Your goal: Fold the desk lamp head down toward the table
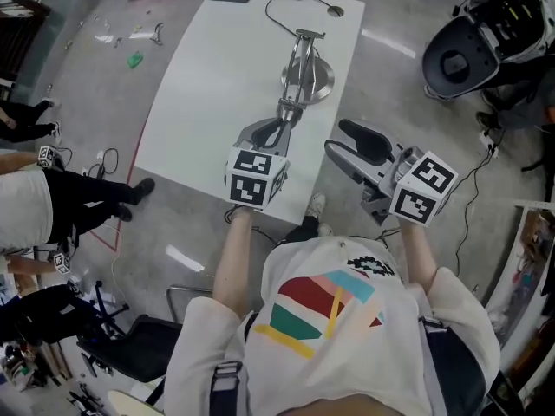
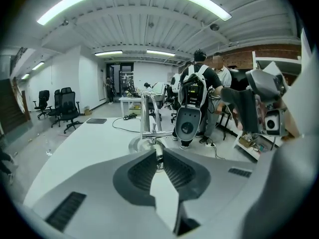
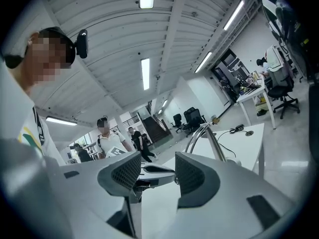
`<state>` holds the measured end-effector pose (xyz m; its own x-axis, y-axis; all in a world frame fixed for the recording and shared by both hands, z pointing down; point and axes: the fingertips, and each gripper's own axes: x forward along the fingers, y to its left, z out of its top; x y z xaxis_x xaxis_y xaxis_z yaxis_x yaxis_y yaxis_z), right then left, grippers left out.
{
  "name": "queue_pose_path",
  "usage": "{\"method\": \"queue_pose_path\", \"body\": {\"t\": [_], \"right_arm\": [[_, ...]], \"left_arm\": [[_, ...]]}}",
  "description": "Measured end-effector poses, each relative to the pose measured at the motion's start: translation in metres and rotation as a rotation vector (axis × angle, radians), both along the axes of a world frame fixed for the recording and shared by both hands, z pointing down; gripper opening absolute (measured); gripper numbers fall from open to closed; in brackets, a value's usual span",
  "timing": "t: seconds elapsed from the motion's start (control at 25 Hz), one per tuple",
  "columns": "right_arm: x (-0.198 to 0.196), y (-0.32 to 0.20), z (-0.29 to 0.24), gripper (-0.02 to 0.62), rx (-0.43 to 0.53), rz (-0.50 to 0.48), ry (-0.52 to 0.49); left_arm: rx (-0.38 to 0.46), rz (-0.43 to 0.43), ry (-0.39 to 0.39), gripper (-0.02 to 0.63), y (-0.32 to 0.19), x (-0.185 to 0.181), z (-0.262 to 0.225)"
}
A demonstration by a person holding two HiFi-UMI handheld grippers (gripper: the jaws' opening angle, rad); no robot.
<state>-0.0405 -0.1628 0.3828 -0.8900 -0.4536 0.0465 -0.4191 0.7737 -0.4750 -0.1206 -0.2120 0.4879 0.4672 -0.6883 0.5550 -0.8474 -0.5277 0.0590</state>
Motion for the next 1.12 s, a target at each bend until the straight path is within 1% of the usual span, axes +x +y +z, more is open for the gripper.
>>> {"method": "queue_pose_path", "body": {"t": [0.24, 0.44, 0.6, 0.76, 0.84, 1.0, 1.12], "right_arm": [[0.001, -0.002, 0.009, 0.215, -0.016, 0.018, 0.037], [0.0, -0.008, 0.013, 0.215, -0.036, 0.028, 0.032], [0.0, -0.015, 0.02, 0.215, -0.046, 0.027, 0.04], [-0.002, -0.016, 0.029, 0.215, -0.05, 0.025, 0.067], [-0.001, -0.016, 0.033, 0.215, -0.048, 0.031, 0.092], [-0.002, -0.012, 0.036, 0.215, -0.016, 0.031, 0.148], [-0.006, -0.01, 0.034, 0.215, 0.003, 0.022, 0.161]], "left_arm": [[-0.037, 0.006, -0.047, 0.087, -0.01, 0.001, 0.021], [-0.055, 0.012, -0.115, 0.087, -0.022, 0.005, 0.037], [-0.089, 0.009, -0.097, 0.087, -0.03, 0.008, 0.045], [-0.086, 0.024, -0.126, 0.087, -0.037, 0.01, 0.052], [-0.088, 0.026, -0.128, 0.088, -0.038, 0.01, 0.054], [-0.102, 0.009, -0.11, 0.089, -0.034, 0.01, 0.053], [-0.101, -0.005, -0.098, 0.089, -0.035, 0.01, 0.052]]}}
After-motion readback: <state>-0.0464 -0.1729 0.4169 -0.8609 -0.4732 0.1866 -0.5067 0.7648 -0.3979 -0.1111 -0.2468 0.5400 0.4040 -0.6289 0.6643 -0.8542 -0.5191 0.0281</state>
